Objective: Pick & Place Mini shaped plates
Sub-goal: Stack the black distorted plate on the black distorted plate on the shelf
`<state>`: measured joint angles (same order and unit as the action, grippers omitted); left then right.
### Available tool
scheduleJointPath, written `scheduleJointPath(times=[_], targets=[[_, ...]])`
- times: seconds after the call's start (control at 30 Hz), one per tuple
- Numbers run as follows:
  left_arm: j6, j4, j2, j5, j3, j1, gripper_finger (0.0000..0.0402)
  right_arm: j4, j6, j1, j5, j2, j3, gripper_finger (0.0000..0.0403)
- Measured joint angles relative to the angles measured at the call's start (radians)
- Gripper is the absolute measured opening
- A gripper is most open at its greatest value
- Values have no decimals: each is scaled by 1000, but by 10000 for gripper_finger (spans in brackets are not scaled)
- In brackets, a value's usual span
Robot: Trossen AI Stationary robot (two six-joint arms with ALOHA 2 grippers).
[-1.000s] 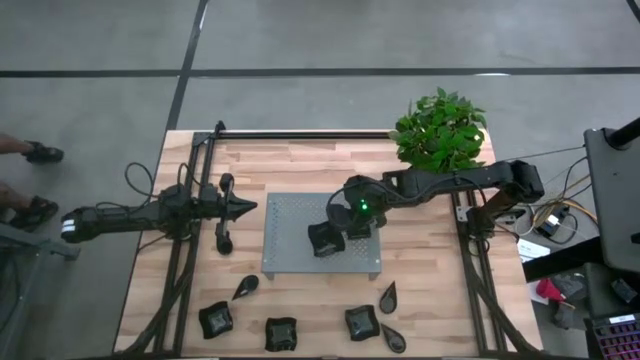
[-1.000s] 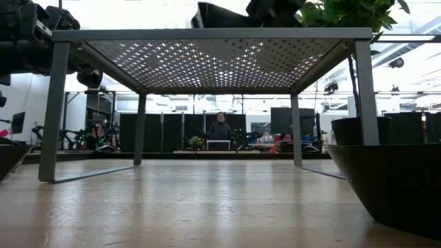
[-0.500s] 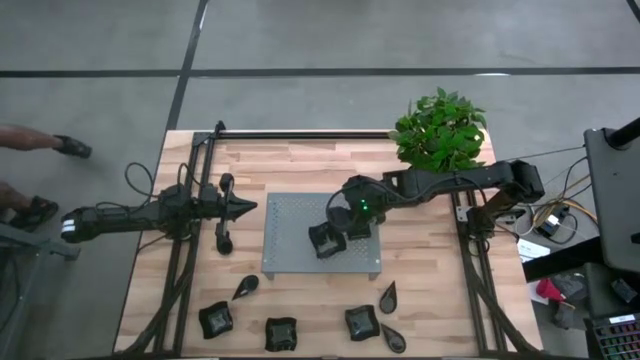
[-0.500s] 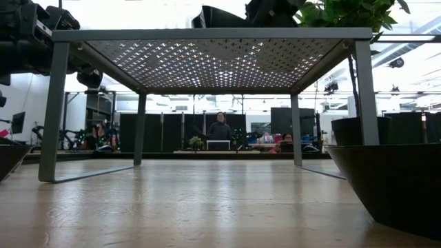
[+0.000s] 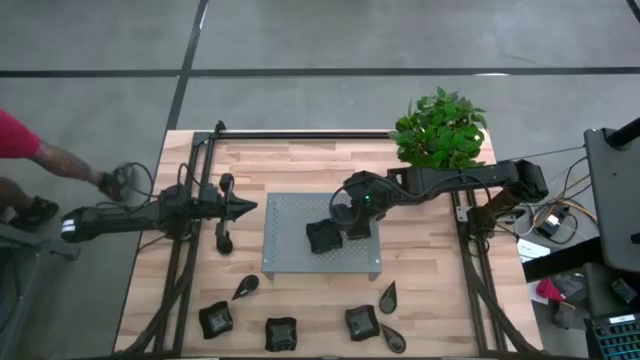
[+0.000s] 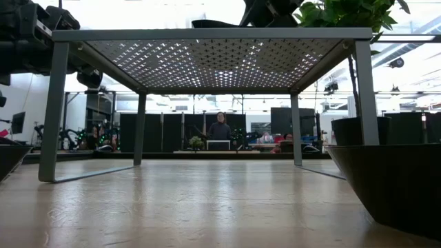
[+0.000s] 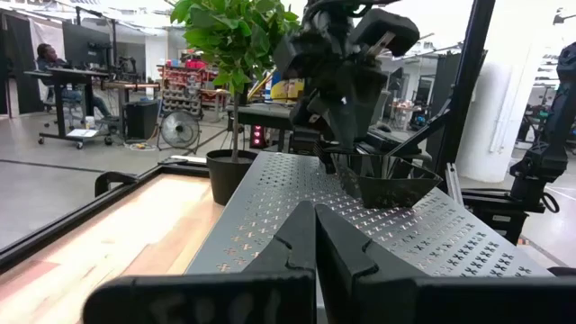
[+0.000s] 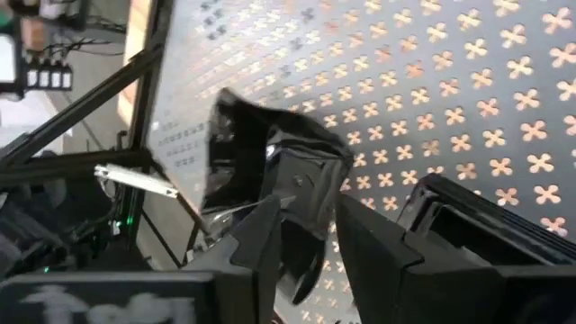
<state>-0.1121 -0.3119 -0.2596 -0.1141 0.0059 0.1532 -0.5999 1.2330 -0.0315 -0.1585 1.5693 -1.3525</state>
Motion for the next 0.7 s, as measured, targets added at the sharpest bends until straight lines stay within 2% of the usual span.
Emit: scheduleJointPath(times=[0.4,0.53,0.7], targets=[[0,0,0,0,0,0,0,6,-146,-56,-68,-105,0,129],[0,0,0,0,0,0,0,5,-184,-109,-75,-125,0,122],[0,0,0,0,0,0,0,-10,-327,-205,-82,-115,1,113]])
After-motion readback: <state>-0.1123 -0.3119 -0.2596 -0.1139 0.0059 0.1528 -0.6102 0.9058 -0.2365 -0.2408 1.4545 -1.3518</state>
